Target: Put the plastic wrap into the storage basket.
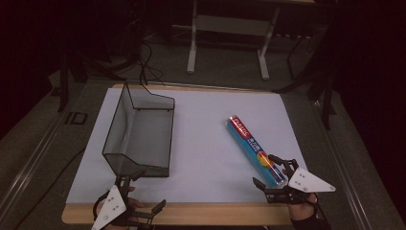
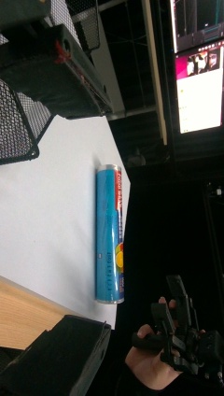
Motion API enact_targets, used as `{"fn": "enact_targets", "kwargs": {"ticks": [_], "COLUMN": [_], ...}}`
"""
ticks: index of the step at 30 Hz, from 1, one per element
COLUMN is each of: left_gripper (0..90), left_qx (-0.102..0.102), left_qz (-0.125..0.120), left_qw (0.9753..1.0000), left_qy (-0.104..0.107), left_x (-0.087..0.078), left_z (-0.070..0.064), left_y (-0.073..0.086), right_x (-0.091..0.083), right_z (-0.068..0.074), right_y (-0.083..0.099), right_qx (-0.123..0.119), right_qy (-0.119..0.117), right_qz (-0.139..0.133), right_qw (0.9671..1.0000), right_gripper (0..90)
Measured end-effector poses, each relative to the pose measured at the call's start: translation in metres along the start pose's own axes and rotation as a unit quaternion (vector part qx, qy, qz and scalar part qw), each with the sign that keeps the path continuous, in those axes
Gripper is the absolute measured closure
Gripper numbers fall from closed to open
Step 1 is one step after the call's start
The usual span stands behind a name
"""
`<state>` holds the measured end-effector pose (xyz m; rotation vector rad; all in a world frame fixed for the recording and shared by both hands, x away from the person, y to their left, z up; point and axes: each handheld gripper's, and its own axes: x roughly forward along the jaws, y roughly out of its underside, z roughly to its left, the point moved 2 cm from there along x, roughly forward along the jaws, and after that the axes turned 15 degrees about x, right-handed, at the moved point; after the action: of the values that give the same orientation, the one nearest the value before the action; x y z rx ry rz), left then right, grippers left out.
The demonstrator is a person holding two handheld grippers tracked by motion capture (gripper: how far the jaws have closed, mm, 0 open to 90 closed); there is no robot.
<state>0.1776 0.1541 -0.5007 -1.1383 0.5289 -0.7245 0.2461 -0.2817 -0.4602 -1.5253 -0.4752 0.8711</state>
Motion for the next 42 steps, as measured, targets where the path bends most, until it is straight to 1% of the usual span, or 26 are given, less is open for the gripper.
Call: {"fn": "enact_targets", "kwargs": {"ticks": [3,6,11,15,17,22,23,26,29,31,32,34,38,41,42], "left_gripper": [0.4,0.4,0.4,0.4,0.4,0.4,0.4,0.4,0.4,0.4,0.4,0.4,0.4,0.4,0.4], "left_qx": [0.001,0.002,-0.002,-0.003,-0.003,-0.002,-0.002,-0.001,-0.002,-0.002,-0.003,-0.004,-0.007,-0.007,-0.004], "left_qz": [0.001,0.003,0.001,0.004,0.005,0.008,0.008,0.01,0.008,0.01,0.011,0.013,0.014,0.014,0.021], "left_qw": [1.0,1.0,1.0,1.0,1.0,1.0,1.0,0.9999,1.0,0.9999,0.9999,0.9999,0.9999,0.9999,0.9997], "left_qy": [0.001,0.001,0.0,0.001,0.001,0.002,0.003,0.004,0.003,0.003,0.004,0.005,0.004,0.005,0.008], "left_x": [0.0,0.001,0.0,0.001,0.001,0.002,0.002,0.002,0.001,0.002,0.002,0.003,0.003,0.003,0.004], "left_z": [0.0,-0.001,0.0,0.0,0.0,-0.001,-0.001,-0.001,-0.001,-0.001,-0.001,-0.001,-0.001,-0.002,-0.003], "left_y": [0.0,0.0,0.0,0.0,0.0,0.0,0.0,0.0,0.0,0.0,0.001,0.001,0.002,0.002,0.003], "right_x": [0.0,-0.001,-0.002,-0.001,0.0,0.001,0.001,0.001,0.0,0.0,0.0,0.0,0.004,0.006,0.009], "right_z": [0.0,0.001,0.003,0.003,0.003,0.003,0.003,0.003,0.001,0.002,0.002,0.003,0.001,-0.002,-0.006], "right_y": [0.0,-0.001,-0.002,-0.002,-0.002,-0.002,-0.003,-0.005,-0.009,-0.011,-0.013,-0.016,-0.023,-0.027,-0.03], "right_qx": [0.001,-0.004,-0.007,-0.009,-0.009,-0.011,-0.01,0.002,0.007,0.004,0.002,-0.001,0.001,0.009,0.016], "right_qy": [0.003,0.013,0.018,0.016,0.022,0.023,0.024,0.023,0.023,0.029,0.035,0.04,0.048,0.054,0.06], "right_qz": [0.003,-0.001,0.001,0.005,0.007,0.013,0.015,0.025,0.028,0.033,0.035,0.036,0.052,0.058,0.067], "right_qw": [1.0,0.9999,0.9998,0.9998,0.9997,0.9996,0.9996,0.9994,0.9993,0.999,0.9988,0.9986,0.9975,0.9968,0.9958], "right_gripper": [13.9,13.6,13.4,13.5,14.0,15.4,16.3,17.8,17.8,17.5,16.8,14.6,13.1,13.0,12.5]}}
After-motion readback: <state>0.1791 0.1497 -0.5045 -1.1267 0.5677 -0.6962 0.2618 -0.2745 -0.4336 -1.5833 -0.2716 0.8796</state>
